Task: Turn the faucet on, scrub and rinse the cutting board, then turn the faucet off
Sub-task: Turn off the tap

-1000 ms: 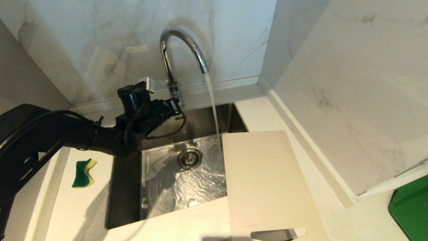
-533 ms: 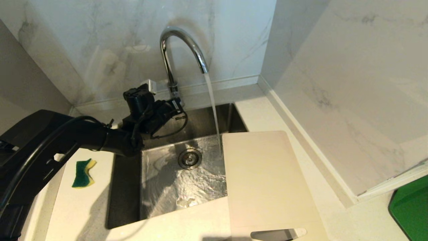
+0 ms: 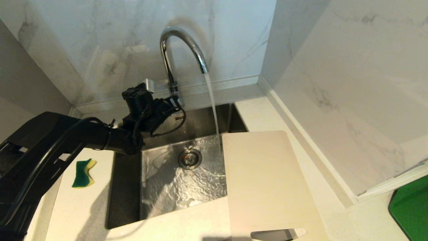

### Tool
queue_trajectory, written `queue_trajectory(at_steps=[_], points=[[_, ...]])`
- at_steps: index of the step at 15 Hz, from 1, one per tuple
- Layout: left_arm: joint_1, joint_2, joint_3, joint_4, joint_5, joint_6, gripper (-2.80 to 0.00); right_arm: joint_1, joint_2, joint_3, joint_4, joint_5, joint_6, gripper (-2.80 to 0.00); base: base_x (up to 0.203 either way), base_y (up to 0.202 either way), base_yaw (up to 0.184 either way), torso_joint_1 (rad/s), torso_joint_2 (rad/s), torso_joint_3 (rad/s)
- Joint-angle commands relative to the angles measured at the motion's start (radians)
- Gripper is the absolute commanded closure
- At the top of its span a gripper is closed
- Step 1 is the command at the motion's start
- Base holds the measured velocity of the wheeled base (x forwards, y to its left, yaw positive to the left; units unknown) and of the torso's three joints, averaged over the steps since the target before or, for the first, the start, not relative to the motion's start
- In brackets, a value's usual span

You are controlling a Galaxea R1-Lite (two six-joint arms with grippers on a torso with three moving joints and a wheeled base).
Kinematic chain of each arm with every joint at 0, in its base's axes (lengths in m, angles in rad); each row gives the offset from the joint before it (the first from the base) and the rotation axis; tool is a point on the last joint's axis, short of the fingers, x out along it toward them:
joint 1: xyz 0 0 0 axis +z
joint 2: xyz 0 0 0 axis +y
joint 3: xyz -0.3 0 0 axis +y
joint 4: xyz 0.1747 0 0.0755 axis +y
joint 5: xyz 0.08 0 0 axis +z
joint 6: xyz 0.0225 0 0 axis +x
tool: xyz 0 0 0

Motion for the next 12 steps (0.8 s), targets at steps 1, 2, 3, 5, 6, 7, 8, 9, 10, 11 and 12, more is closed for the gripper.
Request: queue_trajectory(at_steps=[1,2,3,5,6,7,8,9,10,11,12], points=[[0.011,0.018,-0.019,-0.022,0.001,-0.002,0.0,0.001,-0.001,0.0,0.0,0.001,0.0,0.0,0.0,0.0,0.0,0.0,0.0,0.0],[0.016,0.028,-0.032,-0.022,0.001,-0.002,0.0,0.0,-0.001,0.0,0.0,0.001,0.0,0.0,0.0,0.0,0.0,0.0,0.0,0.0],[0.017,0.036,-0.04,-0.022,0.001,-0.002,0.0,0.001,-0.001,0.0,0.0,0.001,0.0,0.0,0.0,0.0,0.0,0.0,0.0,0.0],[0.024,0.05,-0.062,-0.024,0.002,-0.004,0.0,0.001,-0.001,0.0,0.001,0.001,0.0,0.0,0.0,0.0,0.0,0.0,0.0,0.0],[0.029,0.056,-0.078,-0.022,0.002,-0.006,0.0,0.001,-0.001,0.0,0.001,0.001,0.0,0.0,0.0,0.0,0.0,0.0,0.0,0.0],[0.032,0.059,-0.095,-0.022,0.002,-0.017,0.0,0.0,-0.001,0.0,0.0,0.001,0.0,0.0,0.0,0.0,0.0,0.0,0.0,0.0],[0.034,0.063,-0.108,-0.022,0.002,-0.029,0.0,0.001,-0.001,0.0,0.0,0.001,0.0,0.0,0.0,0.0,0.0,0.0,0.0,0.0],[0.041,0.071,-0.119,-0.022,0.002,-0.035,0.0,0.001,-0.001,0.0,0.0,0.001,0.0,0.0,0.0,0.0,0.0,0.0,0.0,0.0],[0.045,0.077,-0.127,-0.022,0.002,-0.038,0.0,0.001,-0.001,0.0,0.0,0.001,0.0,0.0,0.0,0.0,0.0,0.0,0.0,0.0],[0.048,0.084,-0.138,-0.022,0.002,-0.04,0.0,0.001,-0.001,0.0,0.001,0.001,0.0,0.0,0.0,0.0,0.0,0.0,0.0,0.0],[0.052,0.088,-0.146,-0.022,0.002,-0.046,0.0,0.001,-0.001,0.0,0.0,0.001,0.0,0.0,0.0,0.0,0.0,0.0,0.0,0.0]])
